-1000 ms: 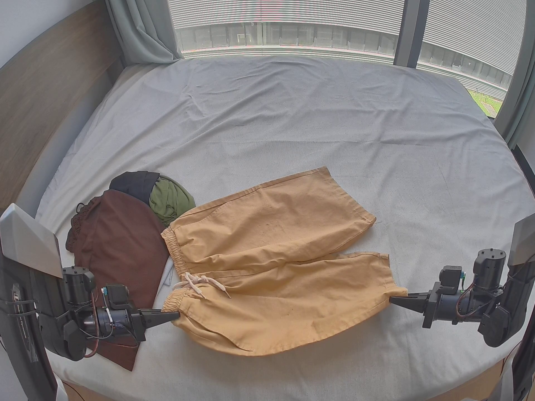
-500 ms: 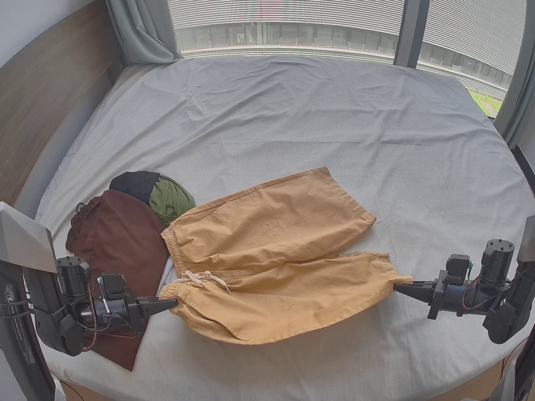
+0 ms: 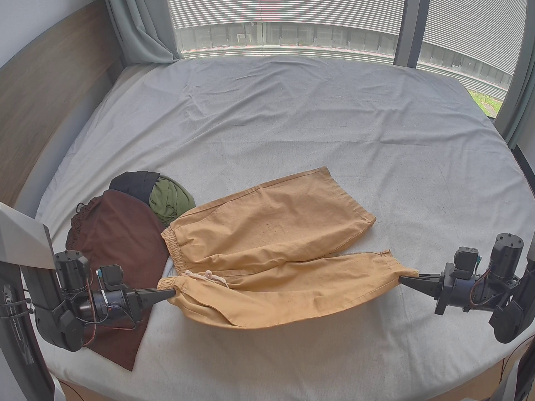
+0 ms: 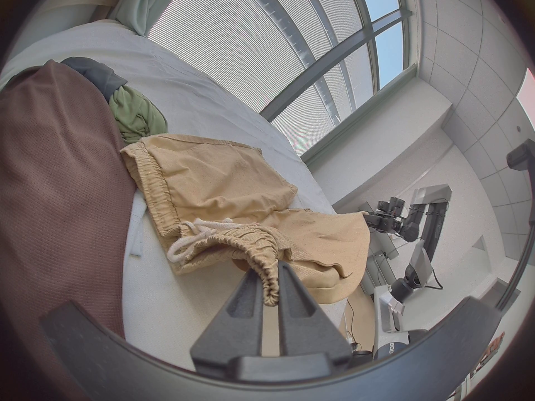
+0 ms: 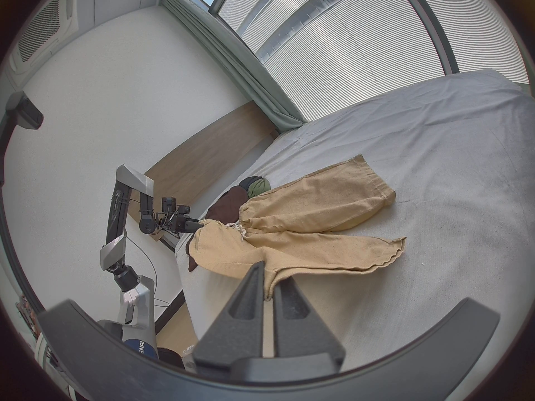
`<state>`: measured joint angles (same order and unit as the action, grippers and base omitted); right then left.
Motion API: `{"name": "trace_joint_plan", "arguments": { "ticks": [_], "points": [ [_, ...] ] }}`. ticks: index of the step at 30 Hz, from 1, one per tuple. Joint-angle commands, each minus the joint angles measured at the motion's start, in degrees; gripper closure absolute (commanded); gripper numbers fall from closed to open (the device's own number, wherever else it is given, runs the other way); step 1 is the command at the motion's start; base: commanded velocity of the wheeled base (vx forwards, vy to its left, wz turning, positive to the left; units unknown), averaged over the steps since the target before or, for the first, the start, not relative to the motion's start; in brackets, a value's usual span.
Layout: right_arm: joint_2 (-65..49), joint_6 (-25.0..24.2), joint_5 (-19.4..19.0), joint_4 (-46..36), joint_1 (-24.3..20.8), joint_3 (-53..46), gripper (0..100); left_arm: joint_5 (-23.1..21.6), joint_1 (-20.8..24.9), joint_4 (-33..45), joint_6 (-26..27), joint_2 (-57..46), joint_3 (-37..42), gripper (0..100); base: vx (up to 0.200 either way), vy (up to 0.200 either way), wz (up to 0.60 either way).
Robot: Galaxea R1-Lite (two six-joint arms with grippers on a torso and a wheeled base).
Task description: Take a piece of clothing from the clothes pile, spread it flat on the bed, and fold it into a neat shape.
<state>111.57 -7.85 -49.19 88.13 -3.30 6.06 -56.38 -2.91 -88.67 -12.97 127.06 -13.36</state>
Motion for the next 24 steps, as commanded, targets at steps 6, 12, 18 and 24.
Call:
{"name": "trace_joint_plan", "arguments": {
  "ticks": [6, 12, 18, 24],
  "points": [
    [-4.3, -0.1, 0.0, 0.0, -0.1, -1.4, 100, 3.2, -0.2, 0.0, -3.2, -0.4, -2.1, 100, 0.0, 0.0, 0.0],
    [-5.8, -0.1, 0.0, -0.1, -0.2, -2.4, 100, 4.4, -0.3, 0.0, -4.6, -0.2, -3.0, 100, 0.0, 0.0, 0.0],
    [-7.2, -0.1, -0.1, -0.1, -0.1, -2.5, 100, 4.4, -0.3, 0.0, -4.7, -0.2, -3.3, 100, 0.0, 0.0, 0.0],
    [-7.2, -2.2, 0.0, 0.0, 0.0, -0.6, 100, 4.4, -0.4, 0.0, -4.7, -0.3, -3.4, 100, 0.0, 0.0, 0.0]
  ]
}}
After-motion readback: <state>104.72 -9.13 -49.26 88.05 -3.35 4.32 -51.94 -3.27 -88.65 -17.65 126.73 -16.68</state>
